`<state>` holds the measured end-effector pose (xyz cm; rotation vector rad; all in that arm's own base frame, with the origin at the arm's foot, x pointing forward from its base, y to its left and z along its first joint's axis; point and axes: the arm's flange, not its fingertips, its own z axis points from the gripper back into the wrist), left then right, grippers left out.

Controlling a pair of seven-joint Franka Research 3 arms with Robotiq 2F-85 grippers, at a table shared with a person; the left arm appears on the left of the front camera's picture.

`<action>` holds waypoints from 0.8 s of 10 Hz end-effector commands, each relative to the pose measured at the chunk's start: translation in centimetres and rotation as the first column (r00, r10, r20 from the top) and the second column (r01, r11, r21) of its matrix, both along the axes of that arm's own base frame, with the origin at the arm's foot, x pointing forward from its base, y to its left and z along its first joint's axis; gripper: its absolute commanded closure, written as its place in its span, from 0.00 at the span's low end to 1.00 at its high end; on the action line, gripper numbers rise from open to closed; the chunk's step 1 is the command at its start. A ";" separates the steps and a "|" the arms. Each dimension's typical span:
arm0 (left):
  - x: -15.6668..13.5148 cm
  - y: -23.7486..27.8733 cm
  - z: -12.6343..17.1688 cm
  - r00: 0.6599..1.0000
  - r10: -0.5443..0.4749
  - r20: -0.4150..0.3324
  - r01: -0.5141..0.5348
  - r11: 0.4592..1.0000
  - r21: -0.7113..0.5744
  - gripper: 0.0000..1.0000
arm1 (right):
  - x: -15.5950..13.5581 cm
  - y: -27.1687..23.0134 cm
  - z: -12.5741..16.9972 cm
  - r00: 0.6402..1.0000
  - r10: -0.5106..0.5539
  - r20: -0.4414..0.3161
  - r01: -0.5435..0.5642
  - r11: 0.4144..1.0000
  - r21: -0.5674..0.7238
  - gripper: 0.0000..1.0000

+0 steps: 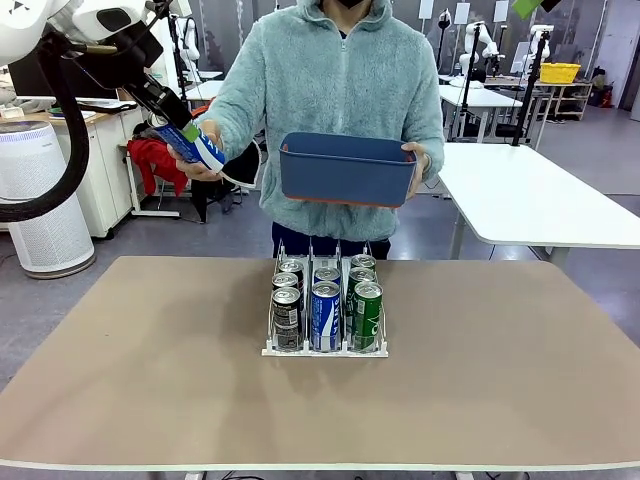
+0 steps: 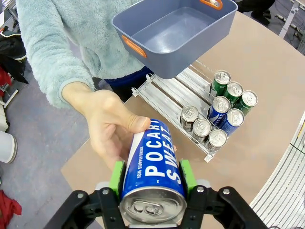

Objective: Fill the beverage cans into the dispenser.
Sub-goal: Place the picked Ionic drink in the line of the Automatic Can Dispenser with the same cans.

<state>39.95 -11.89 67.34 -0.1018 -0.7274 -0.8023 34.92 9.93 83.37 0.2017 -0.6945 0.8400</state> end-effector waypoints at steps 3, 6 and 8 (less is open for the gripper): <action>0.0 0.1 0.0 1.000 0.001 0.000 -0.001 1.000 -0.001 1.00 | 0.0 0.1 0.0 1.000 -0.001 -0.001 0.001 1.000 -0.002 0.00; 0.0 0.1 0.0 1.000 0.001 0.000 -0.001 1.000 -0.001 1.00 | 0.0 0.1 0.0 1.000 -0.001 -0.001 0.001 1.000 -0.002 0.00; 0.0 0.1 0.0 1.000 0.001 0.000 -0.001 1.000 -0.001 1.00 | 0.0 0.1 0.0 1.000 -0.001 -0.001 0.001 1.000 -0.002 0.00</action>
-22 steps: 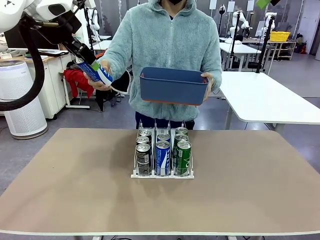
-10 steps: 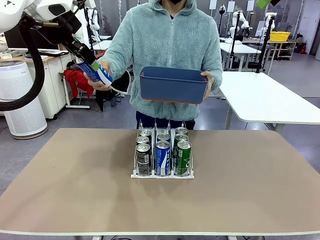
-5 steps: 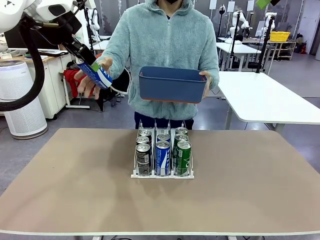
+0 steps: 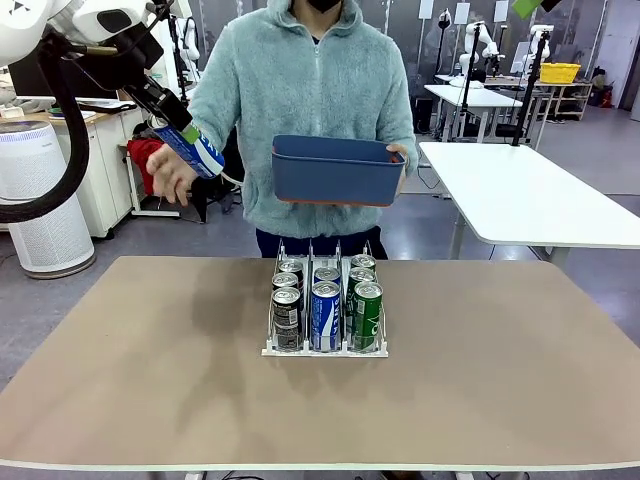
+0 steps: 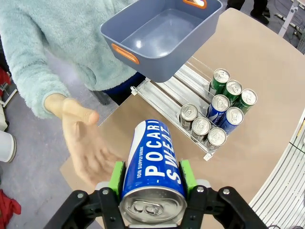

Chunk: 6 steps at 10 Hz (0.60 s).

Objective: Fill the beverage cans into the dispenser.
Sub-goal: Place the picked Ionic drink in the line of the Automatic Can Dispenser with the same cans.

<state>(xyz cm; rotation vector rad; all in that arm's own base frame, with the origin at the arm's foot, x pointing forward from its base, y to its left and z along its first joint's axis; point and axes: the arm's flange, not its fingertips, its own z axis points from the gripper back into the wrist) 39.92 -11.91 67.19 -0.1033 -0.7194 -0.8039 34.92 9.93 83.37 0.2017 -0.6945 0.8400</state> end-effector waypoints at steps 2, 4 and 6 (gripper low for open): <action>0.0 0.1 0.1 1.000 0.003 0.008 -0.002 1.000 -0.003 1.00 | 0.0 0.1 0.0 1.000 -0.001 -0.001 0.001 1.000 -0.002 0.00; 0.0 0.1 0.1 1.000 0.003 0.008 -0.002 1.000 -0.003 1.00 | 0.0 0.1 0.0 1.000 -0.001 -0.001 0.001 1.000 -0.002 0.00; 0.0 0.1 0.1 1.000 0.003 0.008 -0.002 1.000 -0.003 1.00 | 0.0 0.1 0.0 1.000 -0.001 -0.001 0.001 1.000 -0.002 0.00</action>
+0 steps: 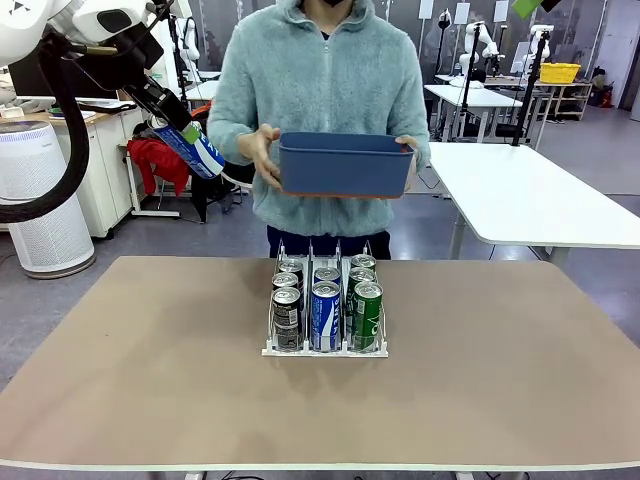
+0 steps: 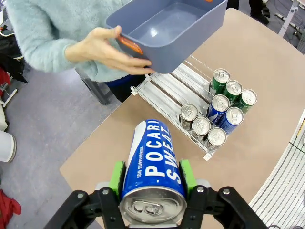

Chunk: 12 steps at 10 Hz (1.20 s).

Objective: Fill the beverage cans into the dispenser.
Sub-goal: Place the picked Ionic drink in the line of the Automatic Can Dispenser with the same cans.

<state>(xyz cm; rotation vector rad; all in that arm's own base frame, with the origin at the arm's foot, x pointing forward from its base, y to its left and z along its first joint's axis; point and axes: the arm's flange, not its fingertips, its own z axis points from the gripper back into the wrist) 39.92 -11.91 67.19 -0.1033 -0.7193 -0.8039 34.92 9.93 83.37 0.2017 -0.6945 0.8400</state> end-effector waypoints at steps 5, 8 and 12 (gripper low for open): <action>0.2 -1.9 -1.4 0.996 0.066 -0.055 -0.067 0.998 -0.021 0.43 | 0.0 0.1 0.0 1.000 -0.001 -0.001 0.001 1.000 -0.002 0.00; 0.2 -4.6 -3.7 0.984 0.142 -0.108 -0.147 0.988 -0.041 0.43 | 0.0 0.1 0.0 1.000 -0.001 -0.001 0.001 1.000 -0.002 0.00; 0.2 -8.6 -6.5 0.959 0.237 -0.155 -0.249 0.967 -0.057 0.43 | 0.0 0.1 0.0 1.000 -0.001 -0.001 0.001 1.000 -0.002 0.00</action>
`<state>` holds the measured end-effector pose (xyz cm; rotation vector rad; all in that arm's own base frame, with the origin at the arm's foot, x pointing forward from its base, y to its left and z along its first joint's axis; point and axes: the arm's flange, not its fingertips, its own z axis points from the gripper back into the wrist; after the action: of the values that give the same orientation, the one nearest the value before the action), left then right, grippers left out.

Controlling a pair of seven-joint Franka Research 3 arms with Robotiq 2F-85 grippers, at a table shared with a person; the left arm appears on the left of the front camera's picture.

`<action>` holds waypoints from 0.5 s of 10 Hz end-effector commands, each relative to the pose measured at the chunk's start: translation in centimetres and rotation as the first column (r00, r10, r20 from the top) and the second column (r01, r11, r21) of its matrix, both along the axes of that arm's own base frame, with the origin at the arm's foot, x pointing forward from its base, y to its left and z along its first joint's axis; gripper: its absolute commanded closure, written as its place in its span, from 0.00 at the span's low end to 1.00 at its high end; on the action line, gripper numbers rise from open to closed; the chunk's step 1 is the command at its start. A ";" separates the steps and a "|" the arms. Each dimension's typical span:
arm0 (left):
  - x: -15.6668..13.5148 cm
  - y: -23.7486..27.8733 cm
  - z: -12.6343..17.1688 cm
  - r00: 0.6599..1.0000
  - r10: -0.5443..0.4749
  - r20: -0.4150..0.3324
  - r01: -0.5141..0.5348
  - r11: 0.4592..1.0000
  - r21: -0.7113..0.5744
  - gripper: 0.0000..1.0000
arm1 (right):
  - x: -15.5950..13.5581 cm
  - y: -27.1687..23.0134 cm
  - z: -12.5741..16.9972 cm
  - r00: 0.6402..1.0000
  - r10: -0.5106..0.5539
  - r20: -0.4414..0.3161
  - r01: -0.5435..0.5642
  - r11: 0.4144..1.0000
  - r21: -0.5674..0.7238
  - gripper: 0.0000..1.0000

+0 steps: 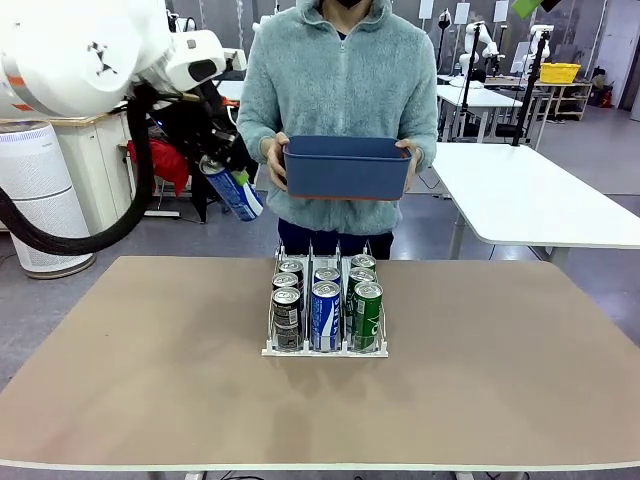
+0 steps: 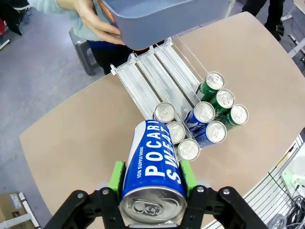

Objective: Fill the beverage cans into the dispenser.
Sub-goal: Place the picked Ionic drink in the line of the Automatic Can Dispenser with the same cans.

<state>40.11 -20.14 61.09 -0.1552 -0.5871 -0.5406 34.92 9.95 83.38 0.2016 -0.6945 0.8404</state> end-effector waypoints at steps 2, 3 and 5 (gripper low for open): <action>0.0 0.0 0.0 1.000 0.000 0.000 0.000 1.000 0.000 0.43 | 0.0 0.1 0.0 1.000 -0.001 -0.001 0.001 1.000 -0.002 0.00; 0.0 0.0 0.0 1.000 0.000 0.000 0.000 1.000 0.000 0.43 | 0.0 0.1 0.0 1.000 -0.001 -0.001 0.001 1.000 -0.002 0.00; 0.0 0.0 0.0 1.000 0.000 0.000 0.000 1.000 0.000 0.43 | 0.0 0.1 0.0 1.000 -0.001 -0.001 0.001 1.000 -0.002 0.00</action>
<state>40.14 -20.56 60.49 -0.1548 -0.5741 -0.5431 34.92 9.95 83.38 0.2016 -0.6945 0.8404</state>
